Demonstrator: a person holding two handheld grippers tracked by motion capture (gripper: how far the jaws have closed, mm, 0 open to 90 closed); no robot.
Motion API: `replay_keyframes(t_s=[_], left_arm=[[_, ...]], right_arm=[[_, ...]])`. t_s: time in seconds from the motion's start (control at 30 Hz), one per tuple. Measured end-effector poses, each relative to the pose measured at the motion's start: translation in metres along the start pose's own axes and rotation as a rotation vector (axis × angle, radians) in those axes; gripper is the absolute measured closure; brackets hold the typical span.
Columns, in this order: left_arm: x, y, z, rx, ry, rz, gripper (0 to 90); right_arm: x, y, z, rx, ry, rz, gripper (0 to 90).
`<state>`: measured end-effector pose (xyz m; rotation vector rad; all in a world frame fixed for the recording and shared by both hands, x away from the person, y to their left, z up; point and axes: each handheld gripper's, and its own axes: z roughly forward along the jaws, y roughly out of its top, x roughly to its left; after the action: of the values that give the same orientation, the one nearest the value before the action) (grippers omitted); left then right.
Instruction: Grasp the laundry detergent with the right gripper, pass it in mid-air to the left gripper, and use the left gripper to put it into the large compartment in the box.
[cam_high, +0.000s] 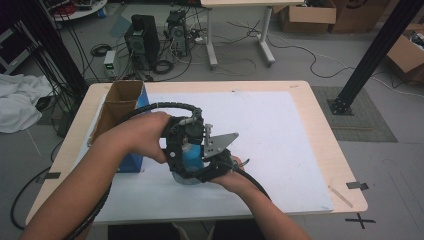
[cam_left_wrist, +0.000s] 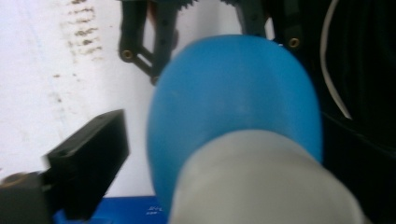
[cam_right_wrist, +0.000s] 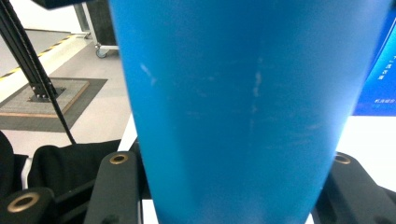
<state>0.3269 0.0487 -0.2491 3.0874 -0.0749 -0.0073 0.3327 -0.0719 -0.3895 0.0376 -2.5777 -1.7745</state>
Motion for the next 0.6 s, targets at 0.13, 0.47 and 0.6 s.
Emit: replay_keyframes(t_s=[0.13,0.47,0.6], left_arm=[[-0.0010,0.0008,-0.0010,0.001,-0.012,0.009,15.8],[-0.0017,0.0022,0.0001,0.016,0.012,0.007,20.0],[-0.0028,0.0036,-0.0002,0.024,0.027,0.009,25.6]], right_arm=[[0.0002,0.0001,0.0002,-0.001,0.000,0.002,46.9],[0.0001,0.0011,0.0016,-0.006,0.003,0.000,46.9],[-0.0005,0.0009,0.0015,-0.010,0.003,-0.001,46.9]])
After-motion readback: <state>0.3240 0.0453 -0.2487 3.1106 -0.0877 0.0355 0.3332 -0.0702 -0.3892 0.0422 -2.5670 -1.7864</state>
